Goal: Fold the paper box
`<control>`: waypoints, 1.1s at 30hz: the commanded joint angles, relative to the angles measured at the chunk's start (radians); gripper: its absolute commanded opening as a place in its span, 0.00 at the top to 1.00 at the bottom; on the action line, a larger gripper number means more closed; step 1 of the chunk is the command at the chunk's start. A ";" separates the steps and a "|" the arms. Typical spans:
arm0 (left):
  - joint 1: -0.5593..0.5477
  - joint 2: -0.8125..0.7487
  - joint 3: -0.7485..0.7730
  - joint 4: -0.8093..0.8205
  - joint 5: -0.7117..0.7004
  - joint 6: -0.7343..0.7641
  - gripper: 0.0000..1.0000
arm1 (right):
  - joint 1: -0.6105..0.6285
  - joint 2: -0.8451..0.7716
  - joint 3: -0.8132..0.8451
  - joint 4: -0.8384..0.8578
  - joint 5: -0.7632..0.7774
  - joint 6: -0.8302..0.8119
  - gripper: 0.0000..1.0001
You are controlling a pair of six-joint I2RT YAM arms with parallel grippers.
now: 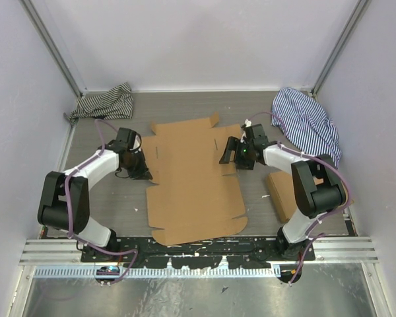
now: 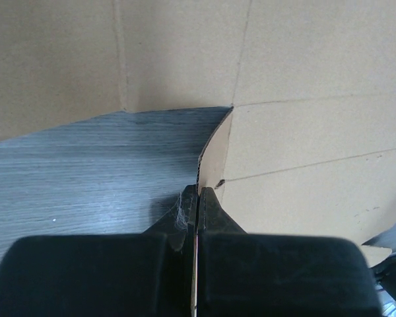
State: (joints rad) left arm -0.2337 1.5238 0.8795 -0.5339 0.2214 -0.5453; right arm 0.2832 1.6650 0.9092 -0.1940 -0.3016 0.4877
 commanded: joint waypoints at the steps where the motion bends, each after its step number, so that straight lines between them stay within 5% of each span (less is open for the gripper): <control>1: -0.012 0.043 0.022 -0.017 -0.041 0.026 1.00 | 0.054 0.038 0.060 0.000 0.088 -0.037 0.16; 6: -0.030 0.069 0.031 -0.016 -0.062 0.026 1.00 | 0.102 0.079 0.085 -0.049 0.229 -0.040 0.16; 33: -0.079 0.106 0.071 -0.051 -0.127 0.045 1.00 | 0.180 -0.126 0.087 -0.049 0.197 -0.004 0.18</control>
State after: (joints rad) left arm -0.2970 1.5986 0.9386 -0.5549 0.1242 -0.5304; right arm 0.4534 1.5906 0.9649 -0.2584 -0.1104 0.4698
